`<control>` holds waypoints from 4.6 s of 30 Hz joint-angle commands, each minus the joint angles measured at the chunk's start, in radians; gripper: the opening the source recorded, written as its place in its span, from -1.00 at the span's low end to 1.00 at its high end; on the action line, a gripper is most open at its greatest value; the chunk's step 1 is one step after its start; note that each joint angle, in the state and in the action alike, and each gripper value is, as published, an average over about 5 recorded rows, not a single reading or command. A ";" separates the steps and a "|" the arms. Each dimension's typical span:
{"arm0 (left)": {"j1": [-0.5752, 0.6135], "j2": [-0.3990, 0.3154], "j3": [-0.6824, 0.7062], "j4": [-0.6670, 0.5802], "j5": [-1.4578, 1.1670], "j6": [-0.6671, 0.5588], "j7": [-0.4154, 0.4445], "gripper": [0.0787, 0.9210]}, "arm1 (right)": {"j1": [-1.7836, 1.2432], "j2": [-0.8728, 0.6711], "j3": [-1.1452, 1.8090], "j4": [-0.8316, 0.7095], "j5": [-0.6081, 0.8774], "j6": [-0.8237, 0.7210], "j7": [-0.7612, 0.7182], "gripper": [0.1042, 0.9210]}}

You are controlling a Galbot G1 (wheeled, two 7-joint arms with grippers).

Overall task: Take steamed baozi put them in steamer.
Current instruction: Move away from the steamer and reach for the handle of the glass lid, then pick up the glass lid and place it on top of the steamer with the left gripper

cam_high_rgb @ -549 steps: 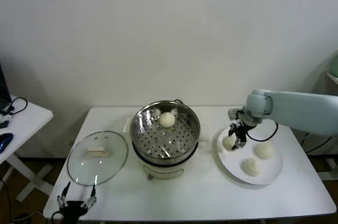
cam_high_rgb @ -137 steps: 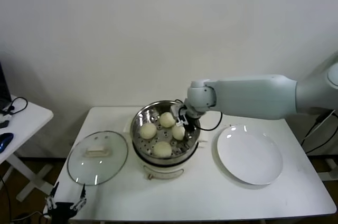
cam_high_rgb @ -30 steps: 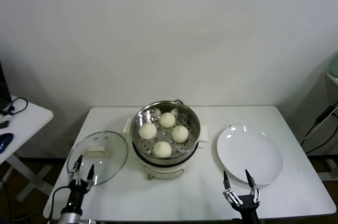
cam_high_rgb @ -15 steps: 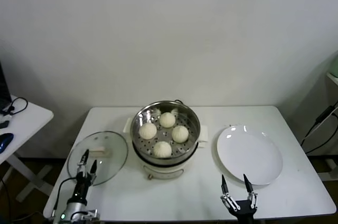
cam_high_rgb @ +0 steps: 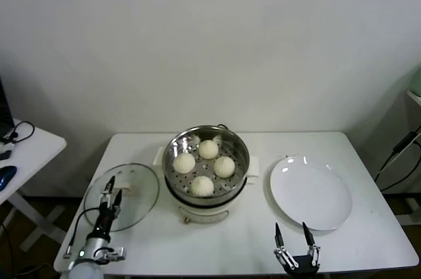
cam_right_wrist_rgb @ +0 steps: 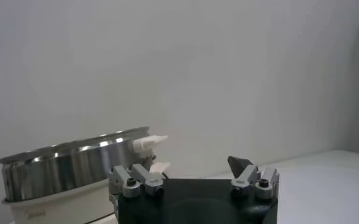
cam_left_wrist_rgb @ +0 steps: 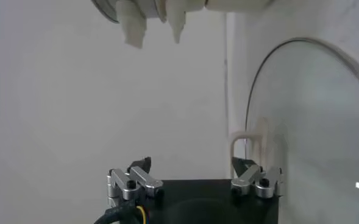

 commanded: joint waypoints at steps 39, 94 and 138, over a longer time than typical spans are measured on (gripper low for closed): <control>-0.086 0.017 0.032 0.103 0.012 0.096 0.094 -0.26 | -0.028 0.004 0.005 0.029 0.003 0.010 0.005 0.76; 0.086 0.170 0.098 -0.502 -0.205 0.422 0.341 -0.87 | -0.040 -0.001 -0.004 0.019 -0.021 0.010 0.009 0.76; -0.155 0.035 0.684 -0.619 0.052 0.676 0.581 -0.87 | -0.051 0.002 0.000 -0.006 -0.068 -0.012 0.041 0.76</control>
